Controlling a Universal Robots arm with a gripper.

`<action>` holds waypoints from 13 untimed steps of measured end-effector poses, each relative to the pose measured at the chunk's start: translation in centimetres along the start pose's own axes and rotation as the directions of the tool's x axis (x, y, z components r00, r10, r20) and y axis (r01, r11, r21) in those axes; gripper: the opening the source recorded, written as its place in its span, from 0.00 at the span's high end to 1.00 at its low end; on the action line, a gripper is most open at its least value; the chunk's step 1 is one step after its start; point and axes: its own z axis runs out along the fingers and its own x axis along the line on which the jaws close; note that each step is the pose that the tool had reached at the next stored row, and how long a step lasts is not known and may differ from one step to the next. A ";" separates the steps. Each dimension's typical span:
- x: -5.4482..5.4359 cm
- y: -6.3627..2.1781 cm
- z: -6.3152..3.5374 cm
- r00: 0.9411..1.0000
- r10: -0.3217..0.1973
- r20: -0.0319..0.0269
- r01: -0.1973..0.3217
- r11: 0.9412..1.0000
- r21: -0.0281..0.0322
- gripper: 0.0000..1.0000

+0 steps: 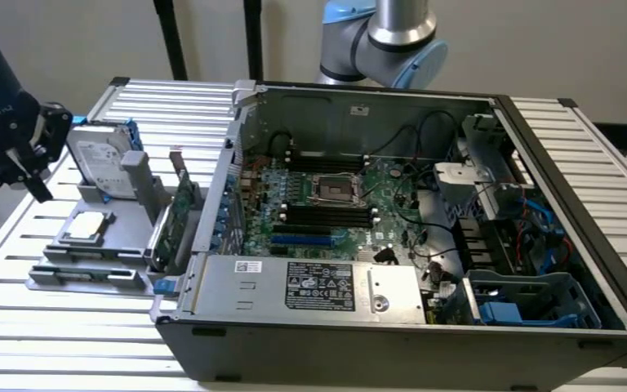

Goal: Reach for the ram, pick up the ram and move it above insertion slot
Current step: 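Pick up the ram and move it above insertion slot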

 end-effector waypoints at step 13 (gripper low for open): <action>0.0 0.00 0.18 0.972 -0.233 -0.006 0.233 0.972 0.000 0.89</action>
